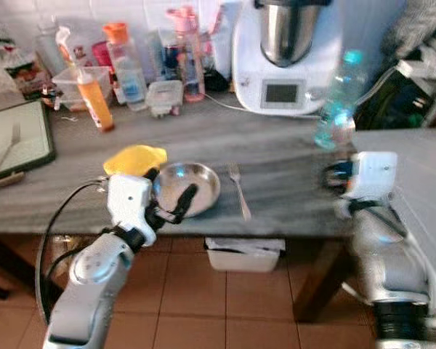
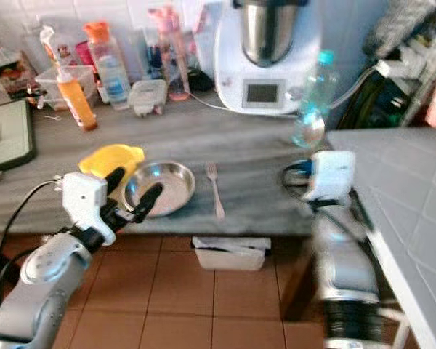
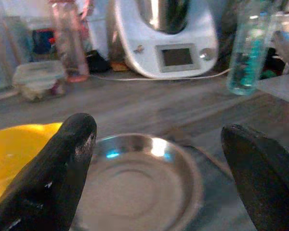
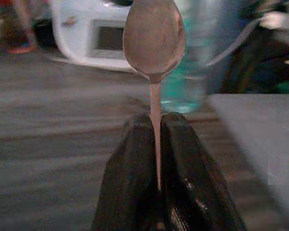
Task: Setting the table
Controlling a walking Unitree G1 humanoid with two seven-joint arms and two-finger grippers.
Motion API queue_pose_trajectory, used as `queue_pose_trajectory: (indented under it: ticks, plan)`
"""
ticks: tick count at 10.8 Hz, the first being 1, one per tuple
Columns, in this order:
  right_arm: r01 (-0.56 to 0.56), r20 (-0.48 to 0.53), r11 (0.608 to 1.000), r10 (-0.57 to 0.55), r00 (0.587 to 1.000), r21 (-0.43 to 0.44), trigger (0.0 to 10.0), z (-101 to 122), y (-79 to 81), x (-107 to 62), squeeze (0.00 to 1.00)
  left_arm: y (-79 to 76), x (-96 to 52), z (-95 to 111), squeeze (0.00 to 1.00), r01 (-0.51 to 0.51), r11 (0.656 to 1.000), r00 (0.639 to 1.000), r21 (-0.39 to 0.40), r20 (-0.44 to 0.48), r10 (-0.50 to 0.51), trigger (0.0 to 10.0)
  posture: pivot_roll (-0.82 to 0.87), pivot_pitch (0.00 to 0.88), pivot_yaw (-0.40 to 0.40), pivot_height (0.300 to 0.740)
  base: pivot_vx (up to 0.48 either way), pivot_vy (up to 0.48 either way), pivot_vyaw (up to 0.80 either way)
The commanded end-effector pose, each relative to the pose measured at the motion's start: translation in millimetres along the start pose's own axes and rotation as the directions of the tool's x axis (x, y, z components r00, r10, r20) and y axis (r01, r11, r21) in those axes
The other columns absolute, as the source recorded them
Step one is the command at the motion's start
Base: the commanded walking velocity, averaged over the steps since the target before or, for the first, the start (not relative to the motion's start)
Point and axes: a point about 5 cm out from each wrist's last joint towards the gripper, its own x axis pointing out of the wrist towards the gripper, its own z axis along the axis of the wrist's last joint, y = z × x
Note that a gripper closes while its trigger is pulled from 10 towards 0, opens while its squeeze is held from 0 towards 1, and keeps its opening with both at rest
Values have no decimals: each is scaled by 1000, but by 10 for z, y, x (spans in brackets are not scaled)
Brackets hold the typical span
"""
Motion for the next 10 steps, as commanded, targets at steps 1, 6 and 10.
queue_pose_trajectory:
  ticks: [1,6,10]
  plan:
    - [-24,11,1000,24,1000,1,10000,52,70,-2,0,39,-32,6,0,-11,1000,1000,17,-6,12,10000,32,73,52,740,0,0,0]
    - [-118,-67,989,124,990,93,10000,-72,505,-120,0,129,-310,-137,0,51,997,992,64,-120,-43,10000,56,67,48,740,0,0,0]
    - [-113,-152,986,131,980,122,10000,-219,590,-153,0,79,-314,-178,0,75,996,990,48,-127,-68,10000,57,65,45,740,0,0,0]
